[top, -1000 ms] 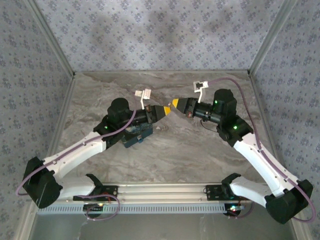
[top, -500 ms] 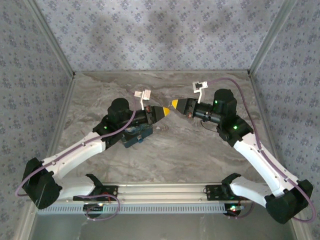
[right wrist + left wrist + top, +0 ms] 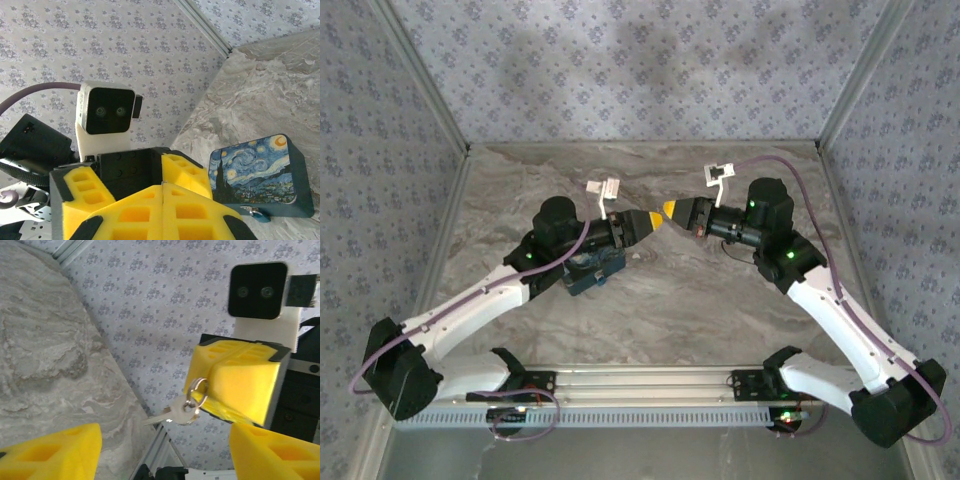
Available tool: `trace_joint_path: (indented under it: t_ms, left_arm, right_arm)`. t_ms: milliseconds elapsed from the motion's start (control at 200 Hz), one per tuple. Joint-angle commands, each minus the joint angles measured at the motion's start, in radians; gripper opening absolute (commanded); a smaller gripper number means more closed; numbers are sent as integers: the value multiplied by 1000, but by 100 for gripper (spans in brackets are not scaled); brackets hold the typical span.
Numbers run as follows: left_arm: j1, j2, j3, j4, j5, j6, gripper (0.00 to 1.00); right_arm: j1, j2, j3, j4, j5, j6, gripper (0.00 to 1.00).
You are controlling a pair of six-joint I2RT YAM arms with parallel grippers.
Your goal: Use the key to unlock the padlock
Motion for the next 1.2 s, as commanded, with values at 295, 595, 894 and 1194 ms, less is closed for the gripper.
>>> trace_joint_path:
  t_ms: [295,595,894,1194]
  left_arm:
    - [-9,11,46,97,62,23,64]
    - [-9,18,54,102,74,22,56]
    - [-9,19,56,100,83,19,45]
    - [-8,18,45,66,76,24,32]
  right_arm:
    - [-9,-6,-16,74,-42,64,0]
    - [-9,-4,-30,91,-38,80,0]
    - [-9,-8,-45,110,-21,93,0]
    - [-9,-7,-45,135,-13,111,0]
